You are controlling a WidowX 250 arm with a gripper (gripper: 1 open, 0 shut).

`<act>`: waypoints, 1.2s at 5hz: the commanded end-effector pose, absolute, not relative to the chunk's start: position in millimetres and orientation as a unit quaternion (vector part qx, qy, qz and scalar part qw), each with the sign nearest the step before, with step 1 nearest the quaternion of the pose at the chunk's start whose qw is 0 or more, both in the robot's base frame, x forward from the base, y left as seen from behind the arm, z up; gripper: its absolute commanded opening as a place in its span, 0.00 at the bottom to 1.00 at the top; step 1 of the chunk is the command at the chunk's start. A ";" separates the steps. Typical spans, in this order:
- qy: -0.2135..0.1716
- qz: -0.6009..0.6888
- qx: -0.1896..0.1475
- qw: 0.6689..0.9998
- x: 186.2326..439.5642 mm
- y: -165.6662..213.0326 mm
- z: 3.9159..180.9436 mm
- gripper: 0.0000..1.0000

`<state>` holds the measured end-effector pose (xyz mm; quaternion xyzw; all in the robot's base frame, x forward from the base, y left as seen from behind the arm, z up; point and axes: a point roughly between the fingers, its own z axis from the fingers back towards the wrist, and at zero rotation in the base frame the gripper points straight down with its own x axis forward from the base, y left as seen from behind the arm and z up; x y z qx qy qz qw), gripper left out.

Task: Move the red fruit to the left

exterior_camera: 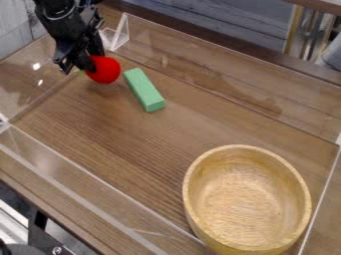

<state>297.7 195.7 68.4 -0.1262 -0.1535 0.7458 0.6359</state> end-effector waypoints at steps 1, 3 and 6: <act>-0.193 0.751 -0.119 0.620 302.8 202.5 71.6 1.00; -0.205 0.747 -0.112 0.622 308.4 202.9 63.7 1.00; -0.208 0.727 -0.107 0.646 318.0 174.1 70.1 0.00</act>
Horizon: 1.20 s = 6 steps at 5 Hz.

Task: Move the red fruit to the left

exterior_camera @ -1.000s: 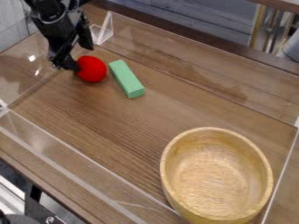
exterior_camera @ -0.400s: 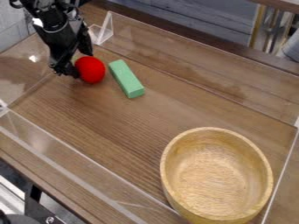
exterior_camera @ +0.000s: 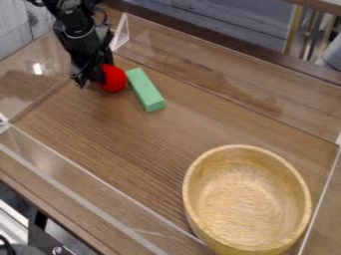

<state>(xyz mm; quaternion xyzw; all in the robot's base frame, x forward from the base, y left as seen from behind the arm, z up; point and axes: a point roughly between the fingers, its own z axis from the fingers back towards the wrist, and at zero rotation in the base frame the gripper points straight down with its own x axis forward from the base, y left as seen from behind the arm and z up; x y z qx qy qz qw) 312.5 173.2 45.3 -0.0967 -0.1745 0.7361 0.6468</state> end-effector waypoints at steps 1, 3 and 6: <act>-0.200 0.724 -0.105 0.652 319.2 178.7 64.1 1.00; -0.189 0.701 -0.107 0.680 324.6 189.9 70.5 1.00; -0.183 0.675 -0.104 0.707 325.0 180.2 112.9 1.00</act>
